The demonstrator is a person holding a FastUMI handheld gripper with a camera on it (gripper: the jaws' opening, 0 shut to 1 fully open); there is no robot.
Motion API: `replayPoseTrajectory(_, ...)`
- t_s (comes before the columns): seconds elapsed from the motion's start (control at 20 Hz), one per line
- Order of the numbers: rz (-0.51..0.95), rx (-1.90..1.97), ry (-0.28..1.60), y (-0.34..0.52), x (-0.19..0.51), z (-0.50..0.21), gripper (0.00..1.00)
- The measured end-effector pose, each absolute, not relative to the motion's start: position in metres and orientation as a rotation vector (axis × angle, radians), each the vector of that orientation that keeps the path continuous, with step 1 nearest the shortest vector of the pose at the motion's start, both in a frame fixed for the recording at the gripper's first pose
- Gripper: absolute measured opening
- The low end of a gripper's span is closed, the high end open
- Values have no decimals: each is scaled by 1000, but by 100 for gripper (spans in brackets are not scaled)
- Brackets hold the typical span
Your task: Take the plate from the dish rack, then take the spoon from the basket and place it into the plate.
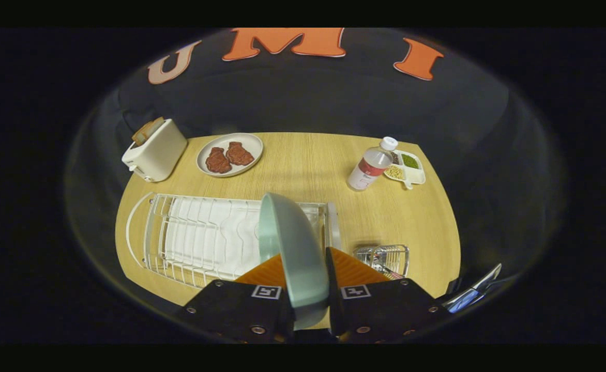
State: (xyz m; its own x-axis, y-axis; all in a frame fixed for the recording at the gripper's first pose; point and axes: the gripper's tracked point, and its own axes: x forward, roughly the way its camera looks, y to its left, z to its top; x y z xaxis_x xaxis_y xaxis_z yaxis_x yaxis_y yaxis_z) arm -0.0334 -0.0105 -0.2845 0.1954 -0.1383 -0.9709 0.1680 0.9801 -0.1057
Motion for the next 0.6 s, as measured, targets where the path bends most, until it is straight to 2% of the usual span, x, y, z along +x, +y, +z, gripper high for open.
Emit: replayPoseTrajectory(0.6, -249, 357, 1368, -34, -138, -263, 27)
